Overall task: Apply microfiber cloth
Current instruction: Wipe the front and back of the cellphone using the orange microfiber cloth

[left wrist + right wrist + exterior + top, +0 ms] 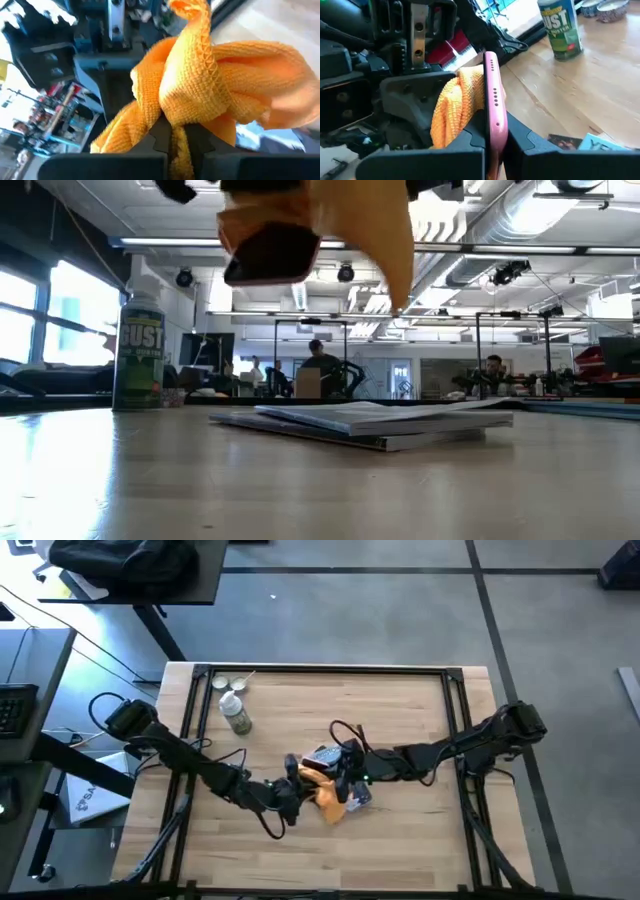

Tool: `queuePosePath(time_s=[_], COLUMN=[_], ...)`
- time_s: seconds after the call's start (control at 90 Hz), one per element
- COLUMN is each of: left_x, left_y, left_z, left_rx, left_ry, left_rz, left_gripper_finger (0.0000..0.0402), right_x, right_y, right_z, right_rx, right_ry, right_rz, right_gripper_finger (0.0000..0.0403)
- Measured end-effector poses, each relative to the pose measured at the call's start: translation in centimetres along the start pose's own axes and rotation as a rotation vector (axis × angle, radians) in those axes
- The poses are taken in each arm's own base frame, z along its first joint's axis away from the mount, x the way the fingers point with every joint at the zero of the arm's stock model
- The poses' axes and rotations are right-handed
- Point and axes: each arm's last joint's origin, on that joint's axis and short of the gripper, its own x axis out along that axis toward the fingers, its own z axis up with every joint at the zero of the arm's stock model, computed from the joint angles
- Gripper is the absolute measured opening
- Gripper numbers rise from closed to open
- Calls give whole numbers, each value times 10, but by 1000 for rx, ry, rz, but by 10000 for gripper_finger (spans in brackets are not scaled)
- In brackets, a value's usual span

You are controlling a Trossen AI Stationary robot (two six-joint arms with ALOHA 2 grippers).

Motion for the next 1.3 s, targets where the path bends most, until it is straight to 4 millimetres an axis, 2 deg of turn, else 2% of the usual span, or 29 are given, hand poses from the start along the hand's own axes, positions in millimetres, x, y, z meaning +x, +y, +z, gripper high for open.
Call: queuePosePath(time_s=[0.3, 0.633, 0.967, 1.122, 1.3], left_x=[-14, -24, -16, -26, -38], left_y=[-27, -46, -78, -71, -43], left_z=[-10, -30, -32, -23, -13], left_rx=[-71, -269, -303, -259, -202], left_ry=[7, -92, -163, -194, -231], left_rz=[-105, -123, -169, -125, -62], left_gripper_finger=[0, 0, 0, 0, 0], right_x=[0, 0, 0, 0, -1], right_y=[1, 2, 2, 4, 5], right_z=[-1, 3, 9, 8, 7], right_rx=[-5, 2, 3, 3, 0], right_ry=[11, -18, -34, -19, 10], right_rz=[23, 38, 80, 103, 137], right_gripper_finger=[0, 0, 0, 0, 0])
